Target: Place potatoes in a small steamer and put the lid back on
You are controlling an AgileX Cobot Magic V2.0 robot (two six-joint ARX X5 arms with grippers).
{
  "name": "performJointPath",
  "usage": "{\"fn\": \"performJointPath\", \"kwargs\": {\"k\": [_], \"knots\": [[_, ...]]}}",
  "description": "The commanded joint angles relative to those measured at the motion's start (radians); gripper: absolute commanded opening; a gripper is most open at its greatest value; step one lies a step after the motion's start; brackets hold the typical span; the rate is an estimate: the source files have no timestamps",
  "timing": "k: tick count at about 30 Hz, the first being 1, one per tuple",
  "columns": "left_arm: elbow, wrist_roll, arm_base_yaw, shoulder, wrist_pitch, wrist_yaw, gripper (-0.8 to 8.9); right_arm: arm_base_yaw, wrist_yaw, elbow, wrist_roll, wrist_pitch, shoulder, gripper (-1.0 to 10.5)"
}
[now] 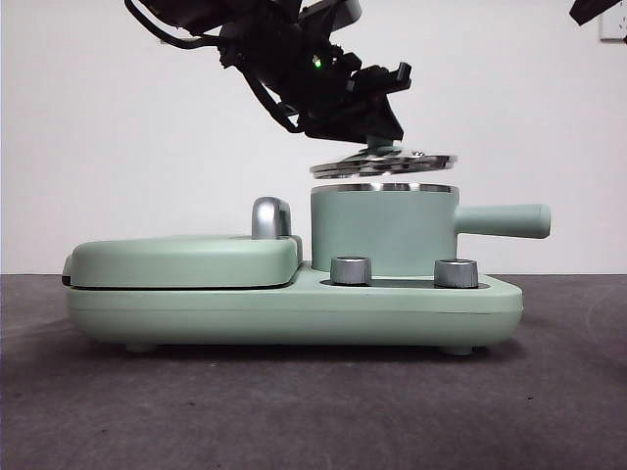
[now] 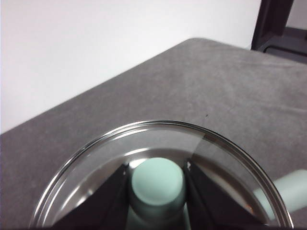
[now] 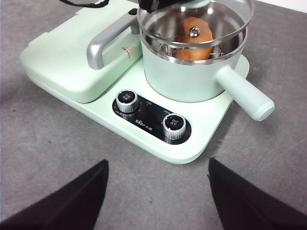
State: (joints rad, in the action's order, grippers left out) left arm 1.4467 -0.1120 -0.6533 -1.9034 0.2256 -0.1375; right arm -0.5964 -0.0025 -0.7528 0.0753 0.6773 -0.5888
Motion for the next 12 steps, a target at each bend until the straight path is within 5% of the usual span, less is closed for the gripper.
{"fn": "performJointPath", "kwargs": {"k": [1,12], "knots": [[0.034,-0.007,-0.009,-0.030,0.031,-0.006,0.13,-0.009,0.004,-0.004,-0.008,-0.001,-0.005,3.2],[0.034,-0.011,-0.007,-0.040,0.022,0.003,0.13,-0.009,0.006,-0.004,-0.008,0.008,-0.005,3.2]]}}
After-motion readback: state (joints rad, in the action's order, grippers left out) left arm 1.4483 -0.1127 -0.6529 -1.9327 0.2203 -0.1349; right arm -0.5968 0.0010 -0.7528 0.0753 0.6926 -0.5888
